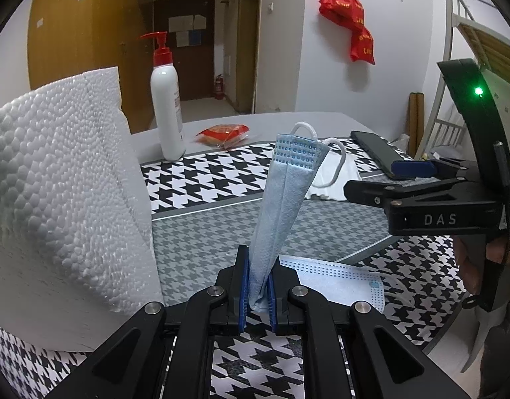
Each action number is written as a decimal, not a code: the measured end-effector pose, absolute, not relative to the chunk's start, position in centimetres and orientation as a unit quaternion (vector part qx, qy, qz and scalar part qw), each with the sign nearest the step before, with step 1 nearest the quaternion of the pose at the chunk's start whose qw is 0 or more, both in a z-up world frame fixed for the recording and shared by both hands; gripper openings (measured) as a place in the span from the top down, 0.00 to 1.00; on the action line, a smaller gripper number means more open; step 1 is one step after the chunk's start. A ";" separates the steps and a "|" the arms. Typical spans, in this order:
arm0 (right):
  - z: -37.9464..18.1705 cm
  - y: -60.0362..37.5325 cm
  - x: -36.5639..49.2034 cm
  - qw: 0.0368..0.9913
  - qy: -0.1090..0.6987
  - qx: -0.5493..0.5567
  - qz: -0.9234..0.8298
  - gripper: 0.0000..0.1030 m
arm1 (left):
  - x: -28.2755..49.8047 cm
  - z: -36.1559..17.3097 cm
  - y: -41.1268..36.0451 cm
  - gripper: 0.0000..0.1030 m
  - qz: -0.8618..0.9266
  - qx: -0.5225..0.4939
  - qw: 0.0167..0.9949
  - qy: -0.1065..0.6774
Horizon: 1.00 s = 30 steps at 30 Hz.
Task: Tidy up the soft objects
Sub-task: 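Close the left tool on the blue face mask and lift it, then grasp the white folded cloth with the right tool while the left tool holds the mask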
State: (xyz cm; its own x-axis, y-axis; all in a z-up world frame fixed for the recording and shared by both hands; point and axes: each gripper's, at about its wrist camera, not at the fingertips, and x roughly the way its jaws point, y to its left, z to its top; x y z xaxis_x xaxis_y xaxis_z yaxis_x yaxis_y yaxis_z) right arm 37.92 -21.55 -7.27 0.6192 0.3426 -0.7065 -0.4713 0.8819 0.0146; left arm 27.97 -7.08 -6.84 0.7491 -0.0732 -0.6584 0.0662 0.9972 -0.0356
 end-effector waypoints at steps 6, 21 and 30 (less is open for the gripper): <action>-7.6 -21.0 39.0 0.889 0.386 -0.087 0.230 0.07 | 28.0 -7.0 -7.0 0.90 -0.038 -0.003 0.934 0.354; -9.8 -20.0 43.1 0.867 0.435 -0.083 0.227 0.07 | 28.0 -7.1 -6.6 0.90 -0.041 -0.004 0.934 0.354; -9.9 -19.3 45.1 0.868 0.440 -0.080 0.216 0.07 | 28.0 -7.0 -6.2 0.90 -0.047 -0.005 0.936 0.349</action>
